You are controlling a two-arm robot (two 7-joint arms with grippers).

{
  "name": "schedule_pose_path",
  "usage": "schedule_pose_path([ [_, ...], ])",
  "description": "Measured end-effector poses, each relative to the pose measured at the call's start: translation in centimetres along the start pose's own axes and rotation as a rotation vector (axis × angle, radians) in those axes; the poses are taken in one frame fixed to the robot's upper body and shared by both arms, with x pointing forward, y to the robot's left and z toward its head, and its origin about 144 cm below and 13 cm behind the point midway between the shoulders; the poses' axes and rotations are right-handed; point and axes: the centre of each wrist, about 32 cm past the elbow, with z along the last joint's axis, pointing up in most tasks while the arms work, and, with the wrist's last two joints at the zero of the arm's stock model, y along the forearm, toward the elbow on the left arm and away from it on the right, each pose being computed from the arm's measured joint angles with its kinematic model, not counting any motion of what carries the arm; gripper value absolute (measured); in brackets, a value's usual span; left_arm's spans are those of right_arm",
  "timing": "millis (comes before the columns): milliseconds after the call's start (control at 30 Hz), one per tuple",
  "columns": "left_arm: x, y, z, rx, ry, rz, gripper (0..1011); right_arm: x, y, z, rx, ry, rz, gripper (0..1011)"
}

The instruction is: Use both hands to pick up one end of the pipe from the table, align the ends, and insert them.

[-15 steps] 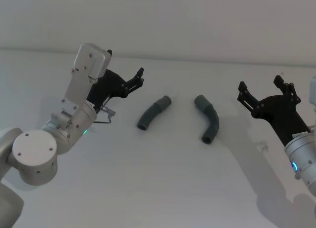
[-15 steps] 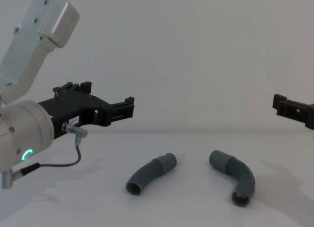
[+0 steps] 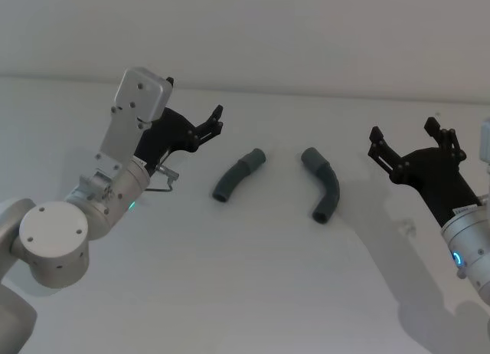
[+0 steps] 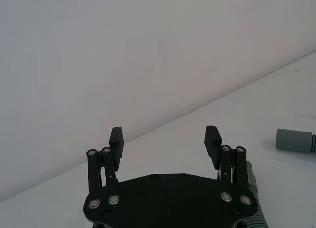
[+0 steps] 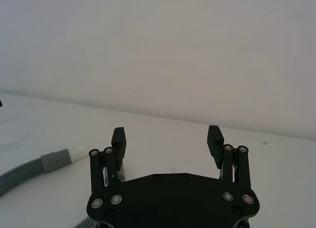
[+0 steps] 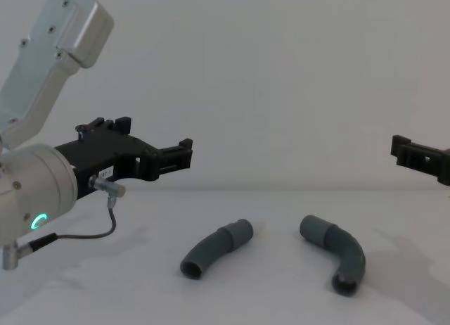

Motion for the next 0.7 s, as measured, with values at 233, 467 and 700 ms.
schedule_pose_path([
  [233, 0.00, 0.00, 0.00, 0.000, 0.000, 0.000, 1002, 0.00, 0.00, 0.00, 0.000, 0.000, 0.000, 1003],
  [467, 0.00, 0.00, 0.00, 0.000, 0.000, 0.000, 1001, 0.00, 0.00, 0.00, 0.000, 0.000, 0.000, 1003],
  [700, 0.00, 0.00, 0.00, 0.000, 0.000, 0.000, 1001, 0.00, 0.00, 0.00, 0.000, 0.000, 0.000, 1003],
])
